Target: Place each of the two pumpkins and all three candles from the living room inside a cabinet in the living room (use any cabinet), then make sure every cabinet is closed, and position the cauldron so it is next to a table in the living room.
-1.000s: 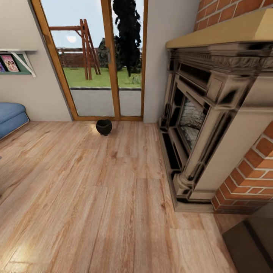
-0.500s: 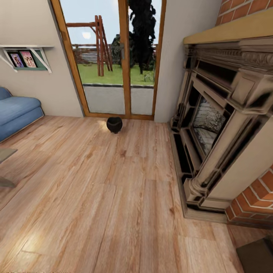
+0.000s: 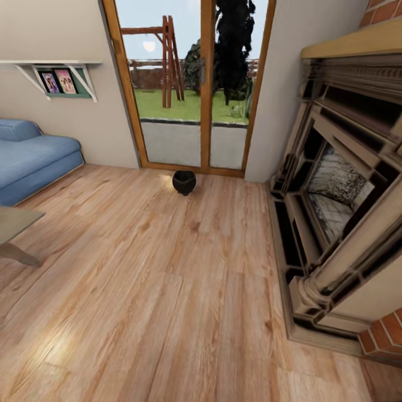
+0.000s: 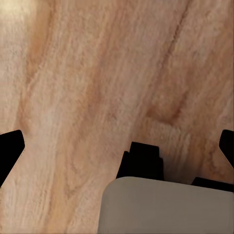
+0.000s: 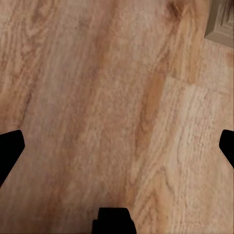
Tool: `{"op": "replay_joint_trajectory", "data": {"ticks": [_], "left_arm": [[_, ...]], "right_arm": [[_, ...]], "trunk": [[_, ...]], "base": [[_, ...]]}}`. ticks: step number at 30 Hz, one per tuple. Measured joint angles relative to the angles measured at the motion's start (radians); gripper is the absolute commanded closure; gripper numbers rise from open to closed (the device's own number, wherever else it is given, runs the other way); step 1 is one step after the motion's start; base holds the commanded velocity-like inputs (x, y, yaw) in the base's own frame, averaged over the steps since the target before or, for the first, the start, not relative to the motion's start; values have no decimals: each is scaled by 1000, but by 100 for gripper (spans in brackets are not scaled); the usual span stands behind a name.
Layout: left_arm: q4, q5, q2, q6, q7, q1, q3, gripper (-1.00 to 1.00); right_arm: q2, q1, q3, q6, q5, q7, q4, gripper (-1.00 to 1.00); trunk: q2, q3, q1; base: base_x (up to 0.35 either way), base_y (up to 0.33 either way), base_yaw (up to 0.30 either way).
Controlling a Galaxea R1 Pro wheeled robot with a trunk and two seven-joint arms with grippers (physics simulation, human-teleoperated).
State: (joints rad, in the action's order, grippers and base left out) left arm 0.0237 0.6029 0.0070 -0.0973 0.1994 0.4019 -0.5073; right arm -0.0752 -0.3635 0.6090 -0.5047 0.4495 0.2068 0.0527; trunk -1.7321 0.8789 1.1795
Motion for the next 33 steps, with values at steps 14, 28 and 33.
{"op": "replay_joint_trajectory", "data": {"ticks": [14, 28, 33], "left_arm": [[-7, -1, 1, 0, 0, 0, 0, -100], [-8, -2, 1, -1, 0, 0, 0, -100], [-8, -2, 0, 0, 0, 0, 0, -100]], "right_arm": [[2, 0, 0, -1, 1, -1, -1, -100], [3, 0, 0, -1, 1, -1, -1, -100], [3, 0, 0, -1, 2, -1, -1, -100]], "trunk": [[0, 9, 0], [0, 9, 0], [0, 9, 0]], "base": [[322, 0, 89], [329, 0, -131], [329, 0, -54]]}}
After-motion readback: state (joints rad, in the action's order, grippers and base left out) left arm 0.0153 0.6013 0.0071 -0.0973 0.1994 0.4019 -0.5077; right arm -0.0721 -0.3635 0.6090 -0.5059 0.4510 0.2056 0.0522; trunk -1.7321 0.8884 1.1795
